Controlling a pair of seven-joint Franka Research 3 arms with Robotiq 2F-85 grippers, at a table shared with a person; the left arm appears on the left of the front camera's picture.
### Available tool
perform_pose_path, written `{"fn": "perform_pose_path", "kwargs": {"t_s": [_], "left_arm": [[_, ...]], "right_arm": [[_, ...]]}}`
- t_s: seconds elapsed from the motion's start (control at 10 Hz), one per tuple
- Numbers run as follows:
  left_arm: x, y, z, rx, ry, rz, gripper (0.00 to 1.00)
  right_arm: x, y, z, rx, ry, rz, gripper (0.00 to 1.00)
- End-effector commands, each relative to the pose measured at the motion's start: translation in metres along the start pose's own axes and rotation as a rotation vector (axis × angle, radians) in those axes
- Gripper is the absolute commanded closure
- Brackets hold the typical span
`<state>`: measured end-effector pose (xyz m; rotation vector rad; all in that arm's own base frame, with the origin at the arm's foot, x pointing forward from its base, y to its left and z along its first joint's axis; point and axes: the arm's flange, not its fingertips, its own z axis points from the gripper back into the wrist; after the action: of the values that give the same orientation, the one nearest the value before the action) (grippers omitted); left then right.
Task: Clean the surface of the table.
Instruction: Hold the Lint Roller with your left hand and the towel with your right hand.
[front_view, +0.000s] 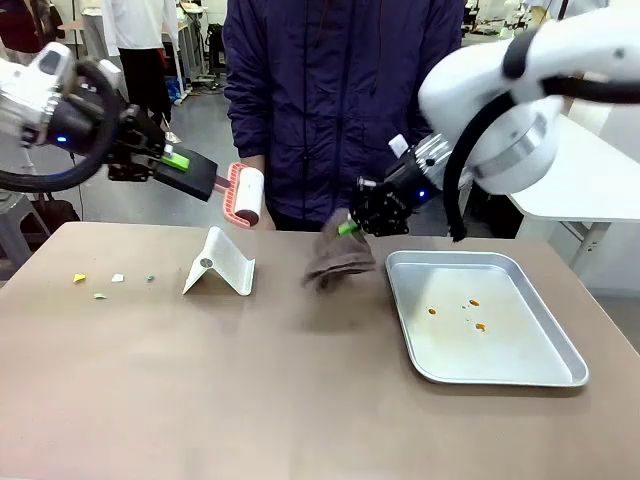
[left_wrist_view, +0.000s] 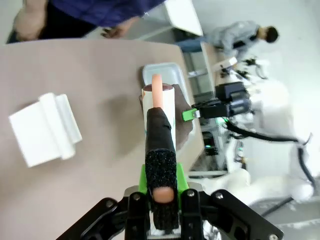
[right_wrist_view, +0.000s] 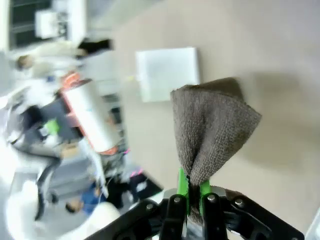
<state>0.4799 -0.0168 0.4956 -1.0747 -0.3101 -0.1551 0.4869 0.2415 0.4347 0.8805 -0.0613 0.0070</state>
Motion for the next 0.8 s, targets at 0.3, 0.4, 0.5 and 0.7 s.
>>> {"fn": "perform_pose_path", "kwargs": {"t_s": [0.3, 0.4, 0.5, 0.7], "left_arm": [[-0.079, 0.063, 0.091, -0.184, 0.007, 0.03, 0.97], [-0.098, 0.073, 0.101, -0.17, 0.008, 0.034, 0.97], [-0.117, 0.086, 0.115, -0.175, 0.048, 0.009, 0.97], [-0.144, 0.119, 0.141, -0.273, 0.043, 0.004, 0.97]], "right_arm": [[-0.147, -0.089, 0.09, 0.319, 0.032, 0.077, 1.0], [-0.175, -0.108, 0.111, 0.329, -0.118, 0.059, 1.0], [-0.198, -0.136, 0.135, 0.35, -0.269, 0.042, 1.0], [-0.224, -0.176, 0.167, 0.388, -0.438, 0.003, 1.0]]}}
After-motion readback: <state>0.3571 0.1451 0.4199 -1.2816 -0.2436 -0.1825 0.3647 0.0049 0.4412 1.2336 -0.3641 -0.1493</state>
